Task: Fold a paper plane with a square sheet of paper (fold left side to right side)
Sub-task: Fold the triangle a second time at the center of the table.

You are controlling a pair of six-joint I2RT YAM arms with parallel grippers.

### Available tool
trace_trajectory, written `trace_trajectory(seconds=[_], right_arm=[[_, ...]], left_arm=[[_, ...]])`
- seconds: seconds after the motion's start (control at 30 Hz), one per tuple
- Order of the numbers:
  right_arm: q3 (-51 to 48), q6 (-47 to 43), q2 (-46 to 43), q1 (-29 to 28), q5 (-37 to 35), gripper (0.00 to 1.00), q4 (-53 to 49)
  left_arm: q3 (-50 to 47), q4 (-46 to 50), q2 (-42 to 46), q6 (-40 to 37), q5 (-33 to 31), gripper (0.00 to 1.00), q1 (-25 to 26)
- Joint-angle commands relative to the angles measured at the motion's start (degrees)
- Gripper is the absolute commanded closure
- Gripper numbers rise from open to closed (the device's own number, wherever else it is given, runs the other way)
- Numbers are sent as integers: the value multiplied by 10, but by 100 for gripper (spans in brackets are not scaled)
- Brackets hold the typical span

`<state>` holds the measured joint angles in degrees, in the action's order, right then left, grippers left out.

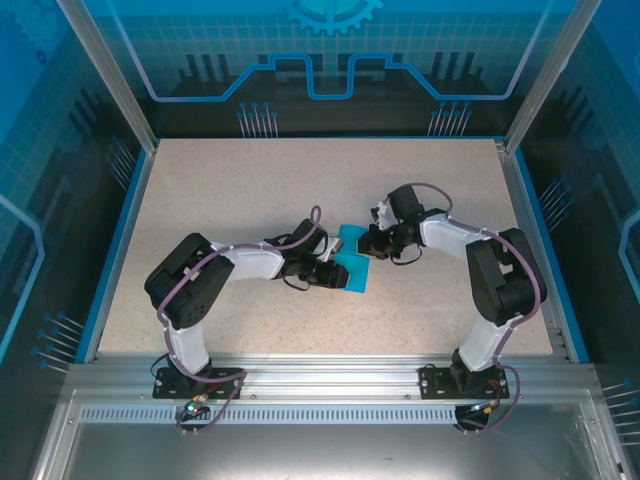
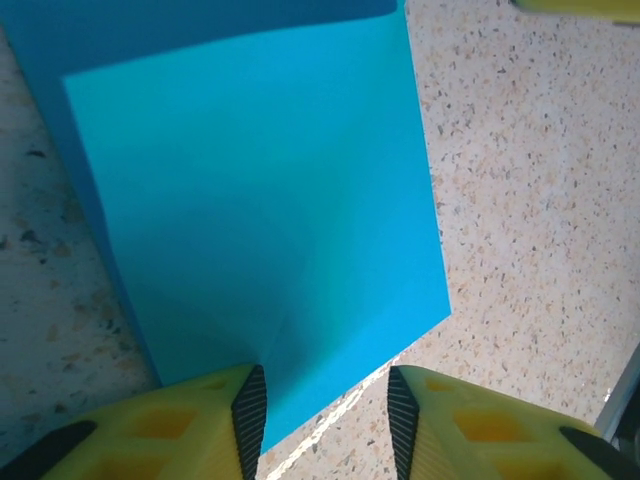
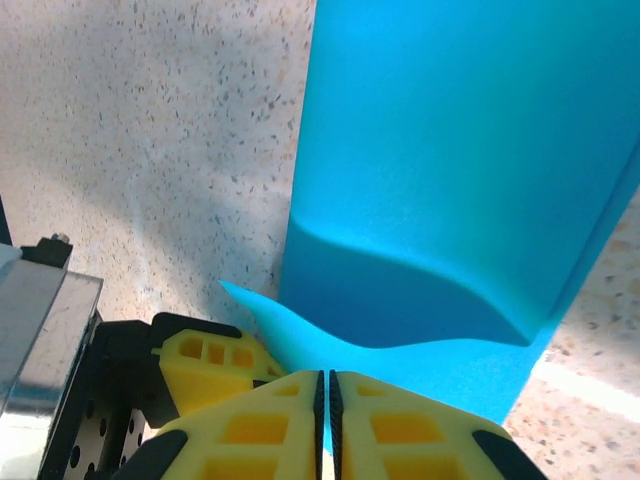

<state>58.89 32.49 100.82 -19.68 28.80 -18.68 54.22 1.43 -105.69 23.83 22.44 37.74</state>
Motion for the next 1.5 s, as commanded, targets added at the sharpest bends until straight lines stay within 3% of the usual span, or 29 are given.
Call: trace_trajectory(seconds=[0.0, 0.63, 1.1, 1.47], right_arm=[[-6, -1, 9, -25, 27, 88, -17], [23, 36, 89, -70, 30, 87, 7], [55, -14, 124, -59, -132, 87, -101], [75, -44, 119, -3, -147, 87, -114]], left_arm=[[-10, 59, -21, -12, -33, 60, 15], [-3, 91, -22, -21, -69, 63, 26], [-10, 98, -32, -22, -85, 64, 26], [-23, 84, -38, -18, -82, 63, 25]])
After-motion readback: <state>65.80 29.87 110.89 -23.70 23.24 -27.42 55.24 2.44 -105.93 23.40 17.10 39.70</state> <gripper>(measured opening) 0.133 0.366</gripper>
